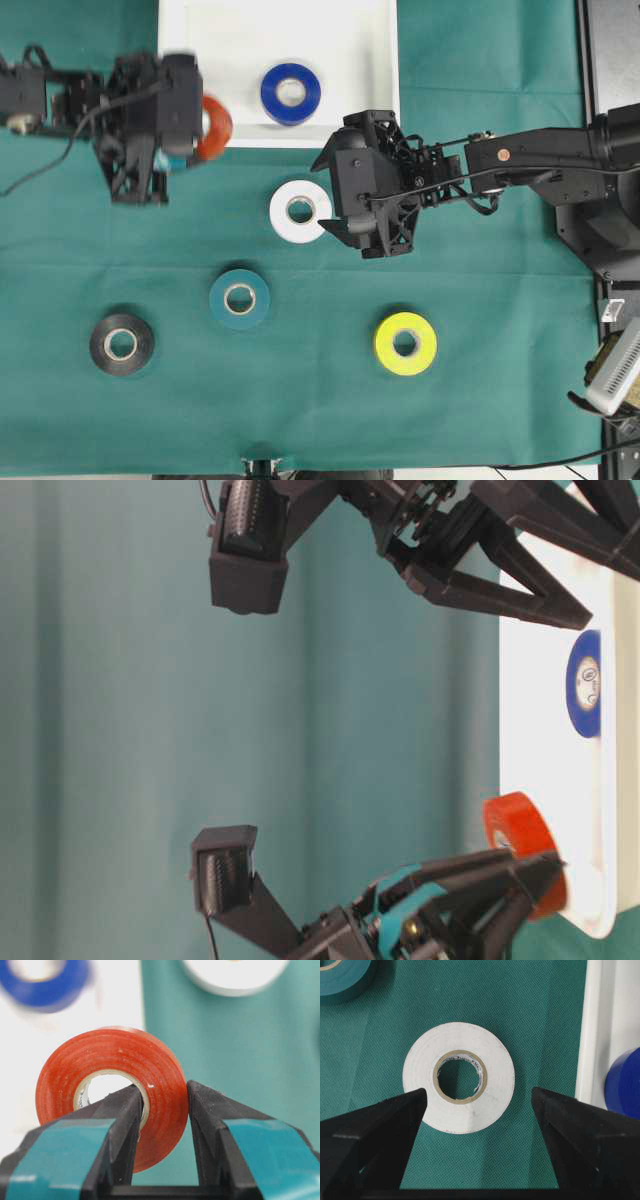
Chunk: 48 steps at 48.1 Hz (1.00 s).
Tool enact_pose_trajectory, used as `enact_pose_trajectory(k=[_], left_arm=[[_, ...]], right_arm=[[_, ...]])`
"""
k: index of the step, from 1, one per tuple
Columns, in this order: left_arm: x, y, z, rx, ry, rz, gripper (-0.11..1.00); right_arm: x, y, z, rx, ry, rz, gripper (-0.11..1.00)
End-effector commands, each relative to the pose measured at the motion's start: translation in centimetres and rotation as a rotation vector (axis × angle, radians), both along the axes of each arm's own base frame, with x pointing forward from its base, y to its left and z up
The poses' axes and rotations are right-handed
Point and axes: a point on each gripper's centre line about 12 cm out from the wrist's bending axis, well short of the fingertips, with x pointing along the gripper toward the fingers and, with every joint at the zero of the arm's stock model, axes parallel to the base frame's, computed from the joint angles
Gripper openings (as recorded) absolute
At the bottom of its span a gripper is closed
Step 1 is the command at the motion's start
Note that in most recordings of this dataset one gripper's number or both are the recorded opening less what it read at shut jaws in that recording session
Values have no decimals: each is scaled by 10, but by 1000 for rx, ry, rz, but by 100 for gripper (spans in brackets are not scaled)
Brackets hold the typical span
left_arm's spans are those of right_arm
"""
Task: Put the tape alternately from left to right into the white case.
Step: 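Carry the red roll with the left gripper into the white tray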
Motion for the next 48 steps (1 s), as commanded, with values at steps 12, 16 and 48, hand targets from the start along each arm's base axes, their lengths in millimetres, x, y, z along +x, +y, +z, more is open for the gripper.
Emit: enact_pose_trajectory(k=[12,16,48], left_arm=[[4,46,11,63,-63,73,27],[4,54,6,76,-61,81,27],[23,99,-14,135,-14,104,27]], right_arm=[[4,2,14,4,-49,5,83],[4,2,14,5,-56,7,83],[4,2,15,8,-68,10,83]])
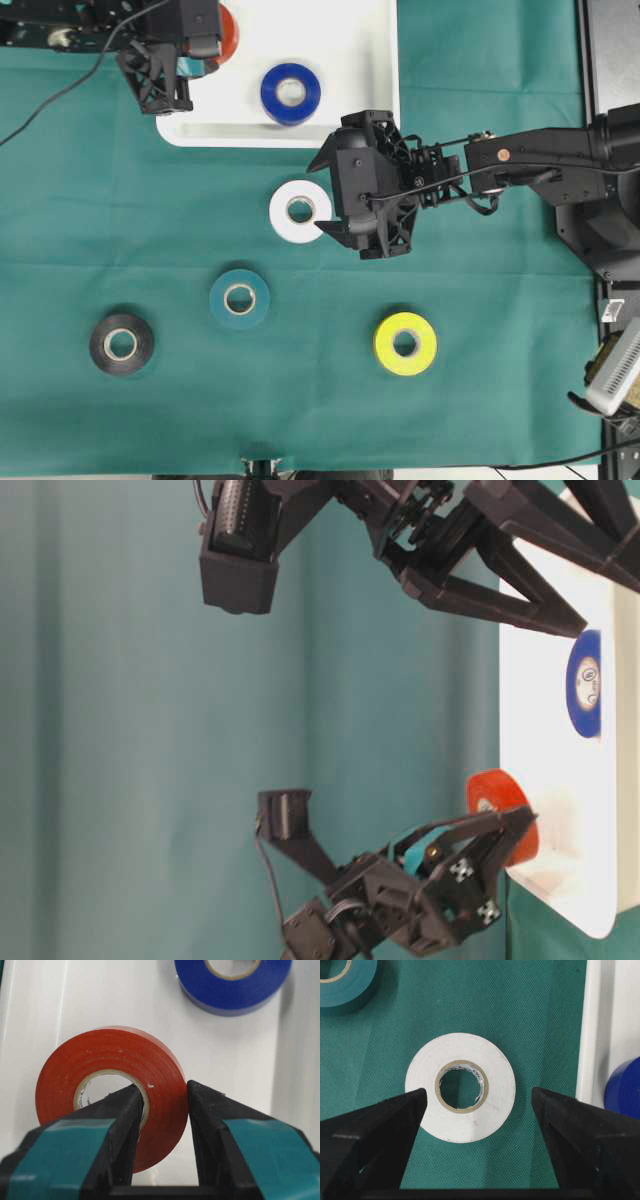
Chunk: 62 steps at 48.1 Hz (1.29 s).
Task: Put the tape alternately from left to right into the white case.
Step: 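Carry the red roll with the left gripper into the white tray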
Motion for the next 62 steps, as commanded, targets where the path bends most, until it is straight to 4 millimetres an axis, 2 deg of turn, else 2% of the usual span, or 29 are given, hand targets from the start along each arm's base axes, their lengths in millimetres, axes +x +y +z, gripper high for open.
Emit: enact_pose_trajectory(k=[1,9,28,30,38,42,62], left_arm=[[10,5,9,17,-34,-1,27],[13,8,3,8,-25,9,27],[11,13,2,7,-22,21,28],[11,12,2,6,-21,21,35],[10,12,3,10,-24,19,83],[9,12,3,10,-23,19,97],[7,7,9,9,-33,15,96]], right_arm=[[2,1,12,3,-41,5,83],[2,1,12,4,-40,4,83],[2,2,12,5,-45,5,83],[2,2,12,5,-45,5,83],[2,2,11,5,-44,5,83],[2,2,11,5,-44,5,83],[0,2,9,5,-38,5,83]])
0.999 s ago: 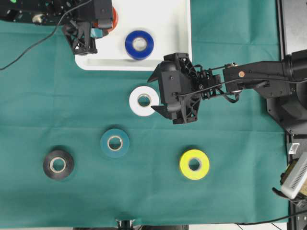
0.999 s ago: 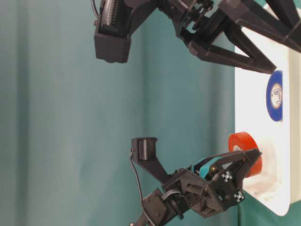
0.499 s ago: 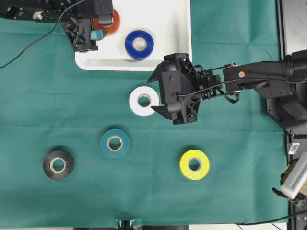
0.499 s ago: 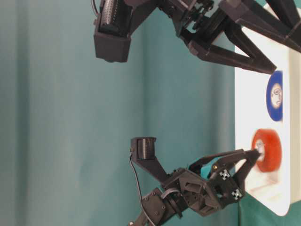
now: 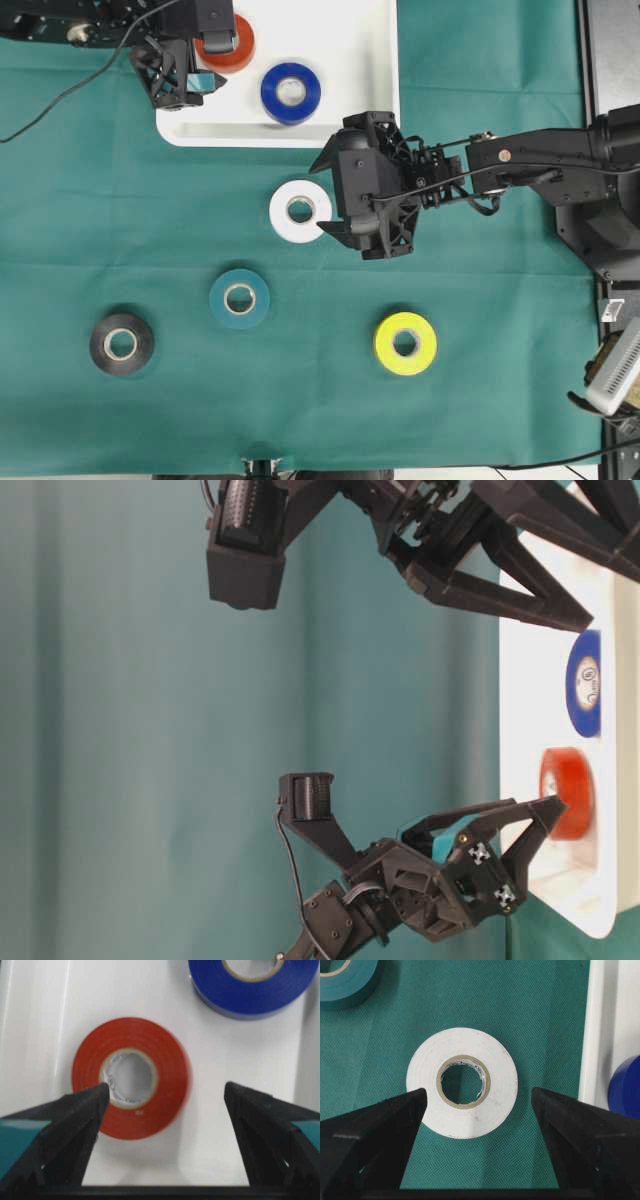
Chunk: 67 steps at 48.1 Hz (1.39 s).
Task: Put the tape alternately from left to right into the white case.
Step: 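Carry the red roll with the left gripper into the white tray, then release the red roll and pull the left gripper back out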
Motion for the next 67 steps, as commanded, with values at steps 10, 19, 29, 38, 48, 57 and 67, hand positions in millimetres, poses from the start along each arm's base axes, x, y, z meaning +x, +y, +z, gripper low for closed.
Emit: enact_pose_trajectory(k=[10,19,29,38,48,57,67], left_arm=[[-3,-25,35,28,-80,-54,96],[-12,-53,41,25,-92,-115,96],[-18,-85,51,23,-118,-190,96],[-26,-110,53,-21,-132,-213,96],[-37,-124,45,-95,-122,-178,96],[-45,-137,40,-148,-120,-160,96],[-46,-139,40,-156,-122,-160,96]], right_arm=[[2,1,12,4,-41,4,83],[2,1,12,4,-41,4,83],[3,1,13,4,-43,4,83],[2,1,12,4,-40,4,83],[2,1,12,4,-41,4,83],[2,1,12,4,-40,4,83],[2,2,12,5,-45,5,83]])
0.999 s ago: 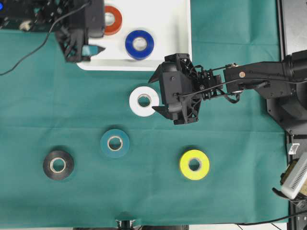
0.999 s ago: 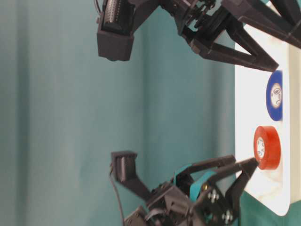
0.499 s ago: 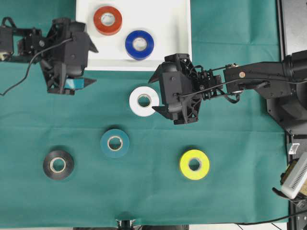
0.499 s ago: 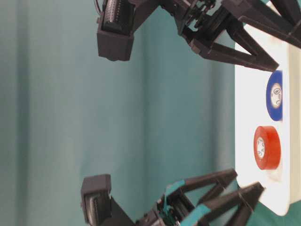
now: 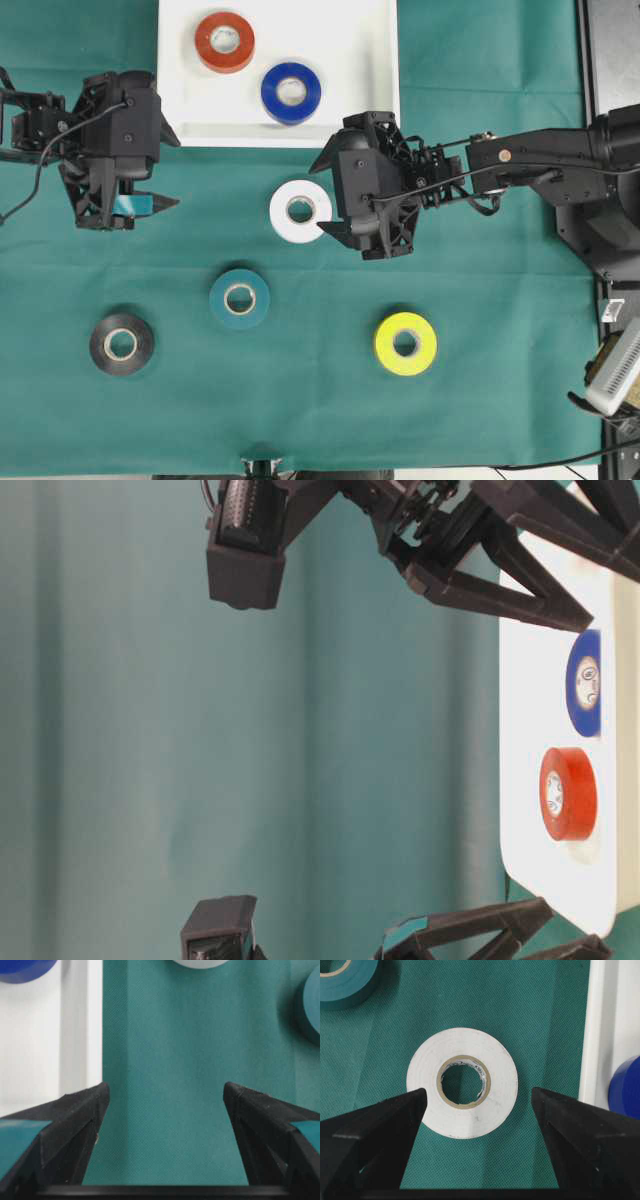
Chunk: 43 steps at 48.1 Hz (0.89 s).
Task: Put the tape alternately from left to right into the white case.
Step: 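Release the red roll and pull the left gripper back out, then move the right gripper to the yellow tape roll and lower onto it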
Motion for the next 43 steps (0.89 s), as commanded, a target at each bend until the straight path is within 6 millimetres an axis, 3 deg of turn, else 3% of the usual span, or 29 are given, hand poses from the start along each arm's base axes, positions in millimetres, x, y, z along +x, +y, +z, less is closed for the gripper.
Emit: enact_pose_trajectory(k=[1,28,43], left_arm=[[2,-1,10,-1,-38,-1,96],[4,0,8,0,-41,1,96],[3,-1,7,0,-38,-1,96]], right_arm=[[3,2,13,5,-47,5,83],[2,4,12,5,-45,12,83],[-3,26,9,6,-33,72,83]])
